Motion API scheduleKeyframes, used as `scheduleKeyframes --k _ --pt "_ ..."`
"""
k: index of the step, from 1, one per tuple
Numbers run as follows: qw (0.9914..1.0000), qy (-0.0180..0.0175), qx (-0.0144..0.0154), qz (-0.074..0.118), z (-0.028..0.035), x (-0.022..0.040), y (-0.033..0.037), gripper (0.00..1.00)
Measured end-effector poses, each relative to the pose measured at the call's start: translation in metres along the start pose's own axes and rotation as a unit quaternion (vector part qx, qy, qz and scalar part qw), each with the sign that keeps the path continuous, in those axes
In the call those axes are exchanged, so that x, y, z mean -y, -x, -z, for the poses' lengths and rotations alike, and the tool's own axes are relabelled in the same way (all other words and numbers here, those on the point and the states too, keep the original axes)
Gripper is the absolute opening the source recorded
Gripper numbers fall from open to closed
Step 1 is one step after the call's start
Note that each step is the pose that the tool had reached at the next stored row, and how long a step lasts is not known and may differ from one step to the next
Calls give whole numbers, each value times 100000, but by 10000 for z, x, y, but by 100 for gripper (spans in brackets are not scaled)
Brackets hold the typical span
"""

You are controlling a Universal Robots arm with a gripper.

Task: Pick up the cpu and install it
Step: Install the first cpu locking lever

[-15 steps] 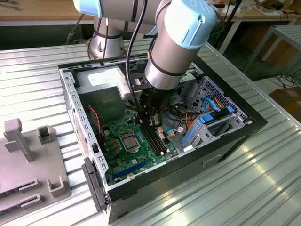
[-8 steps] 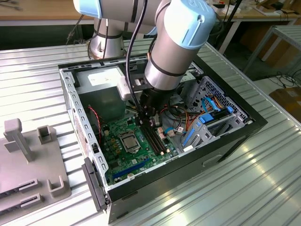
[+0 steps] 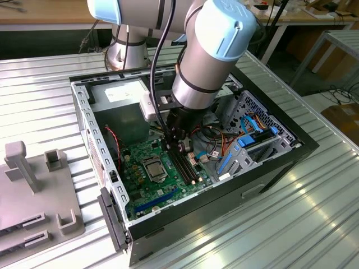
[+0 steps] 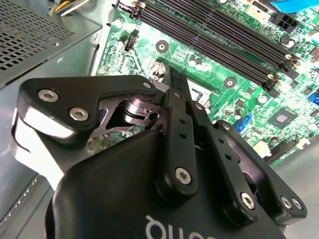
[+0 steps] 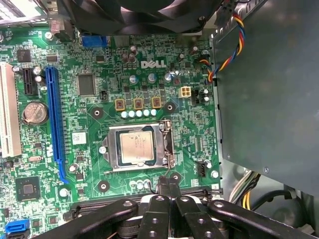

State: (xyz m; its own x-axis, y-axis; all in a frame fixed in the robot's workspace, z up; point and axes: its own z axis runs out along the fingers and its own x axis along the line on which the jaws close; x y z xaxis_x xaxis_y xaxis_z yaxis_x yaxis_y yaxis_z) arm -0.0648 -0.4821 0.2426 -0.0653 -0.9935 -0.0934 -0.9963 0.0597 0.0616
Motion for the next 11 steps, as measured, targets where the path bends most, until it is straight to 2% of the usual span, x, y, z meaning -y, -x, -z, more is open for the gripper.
scheduleKeyframes --k 11 --pt "100000 13 -100 228 -21 4 -38 11"
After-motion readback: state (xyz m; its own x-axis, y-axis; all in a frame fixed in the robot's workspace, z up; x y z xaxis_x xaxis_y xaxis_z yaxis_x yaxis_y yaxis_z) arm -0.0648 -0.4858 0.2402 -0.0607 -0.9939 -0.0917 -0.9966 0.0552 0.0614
